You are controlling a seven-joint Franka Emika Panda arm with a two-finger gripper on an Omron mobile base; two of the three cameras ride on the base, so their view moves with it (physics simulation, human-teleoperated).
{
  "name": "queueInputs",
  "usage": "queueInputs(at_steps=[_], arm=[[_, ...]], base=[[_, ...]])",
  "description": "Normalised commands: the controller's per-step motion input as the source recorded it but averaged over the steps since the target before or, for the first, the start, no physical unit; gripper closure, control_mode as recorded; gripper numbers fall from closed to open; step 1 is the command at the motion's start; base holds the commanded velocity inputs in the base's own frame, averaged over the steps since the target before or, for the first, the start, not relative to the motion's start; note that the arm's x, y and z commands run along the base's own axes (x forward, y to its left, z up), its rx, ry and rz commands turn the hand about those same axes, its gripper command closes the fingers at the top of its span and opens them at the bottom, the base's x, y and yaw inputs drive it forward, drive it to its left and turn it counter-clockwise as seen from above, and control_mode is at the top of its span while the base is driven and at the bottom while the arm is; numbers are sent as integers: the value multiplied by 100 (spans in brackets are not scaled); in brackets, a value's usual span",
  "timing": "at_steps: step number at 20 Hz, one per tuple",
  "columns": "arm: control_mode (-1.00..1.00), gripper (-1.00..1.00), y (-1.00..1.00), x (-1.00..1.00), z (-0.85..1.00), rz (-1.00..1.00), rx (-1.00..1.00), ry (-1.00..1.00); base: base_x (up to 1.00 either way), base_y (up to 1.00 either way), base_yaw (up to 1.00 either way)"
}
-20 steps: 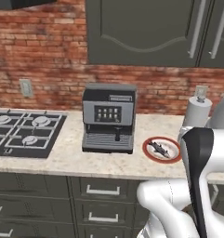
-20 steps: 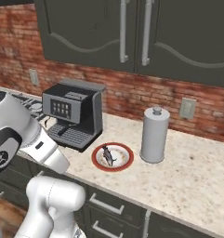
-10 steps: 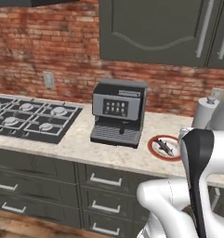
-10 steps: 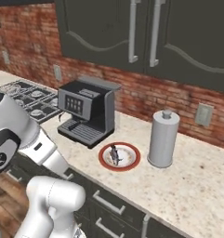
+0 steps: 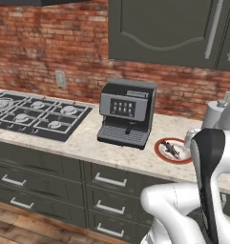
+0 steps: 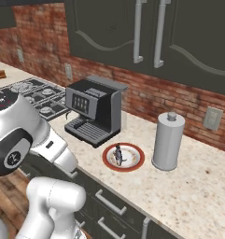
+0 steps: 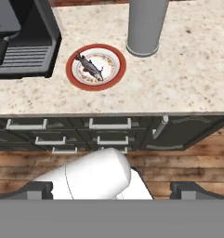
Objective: Pick up the knife from the drawer and place it on the cutting board. Then place the meat from the plate to the cutting board.
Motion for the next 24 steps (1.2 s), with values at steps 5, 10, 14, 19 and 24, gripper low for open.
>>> queueInputs(at_steps=[5,10,14,19,24], arm=[[-100,-100,-29,29,-12,18,0,0],[-100,-100,-3,33,-20,16,0,0],[-100,-100,-2,59,-23,18,0,0],[-100,-100,-11,49,-19,19,0,0],[-100,-100,-20,38,-27,15,0,0]], base=[[0,0,0],[0,0,0],[0,0,0],[0,0,0],[0,0,0]])
